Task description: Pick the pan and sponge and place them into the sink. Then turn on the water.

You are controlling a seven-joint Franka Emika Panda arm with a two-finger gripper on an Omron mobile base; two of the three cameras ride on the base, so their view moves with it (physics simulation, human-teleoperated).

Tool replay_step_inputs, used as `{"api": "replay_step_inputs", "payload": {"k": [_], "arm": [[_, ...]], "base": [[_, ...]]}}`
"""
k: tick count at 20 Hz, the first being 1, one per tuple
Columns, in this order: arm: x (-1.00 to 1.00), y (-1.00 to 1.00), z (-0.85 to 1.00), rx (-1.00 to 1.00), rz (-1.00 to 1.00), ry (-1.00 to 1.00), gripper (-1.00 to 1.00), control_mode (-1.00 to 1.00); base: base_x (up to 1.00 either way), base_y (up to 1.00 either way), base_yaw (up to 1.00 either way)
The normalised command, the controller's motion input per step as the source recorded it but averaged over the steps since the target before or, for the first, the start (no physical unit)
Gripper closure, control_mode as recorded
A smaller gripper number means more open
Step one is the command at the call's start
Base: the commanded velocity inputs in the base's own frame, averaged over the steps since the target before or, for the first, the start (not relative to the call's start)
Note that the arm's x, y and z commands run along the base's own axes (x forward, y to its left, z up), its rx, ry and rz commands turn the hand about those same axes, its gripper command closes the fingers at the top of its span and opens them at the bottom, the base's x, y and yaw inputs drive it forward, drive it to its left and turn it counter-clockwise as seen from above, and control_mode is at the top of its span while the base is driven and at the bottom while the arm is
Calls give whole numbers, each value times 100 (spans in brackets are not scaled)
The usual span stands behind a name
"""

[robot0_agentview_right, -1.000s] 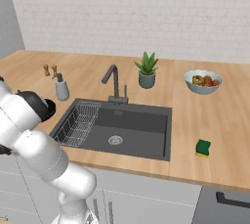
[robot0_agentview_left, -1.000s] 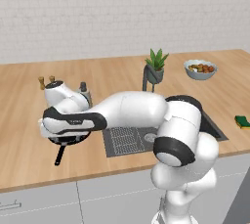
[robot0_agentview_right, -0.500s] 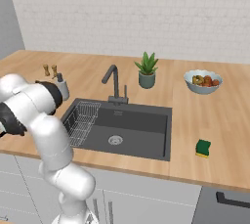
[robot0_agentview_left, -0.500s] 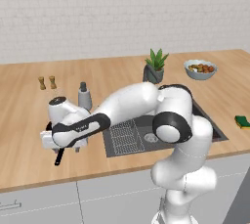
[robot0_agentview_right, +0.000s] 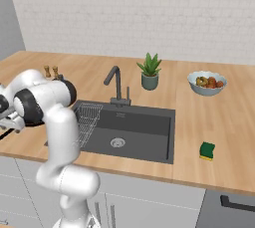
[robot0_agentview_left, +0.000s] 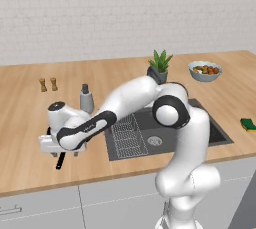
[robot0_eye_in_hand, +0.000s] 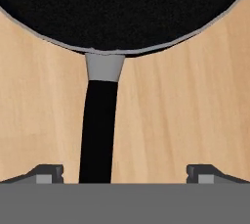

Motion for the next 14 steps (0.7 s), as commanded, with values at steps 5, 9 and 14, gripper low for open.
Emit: {"api": "replay_step_inputs", "payload": {"k": [5,9,14], "arm": [[14,17,-1,0,0,0,-100,-100],[6,2,-16,0,0,0,-100,-100],[1,0,-40,0,0,0,-100,-100]], "base": [[0,0,0],[0,0,0],[0,0,0]]}}
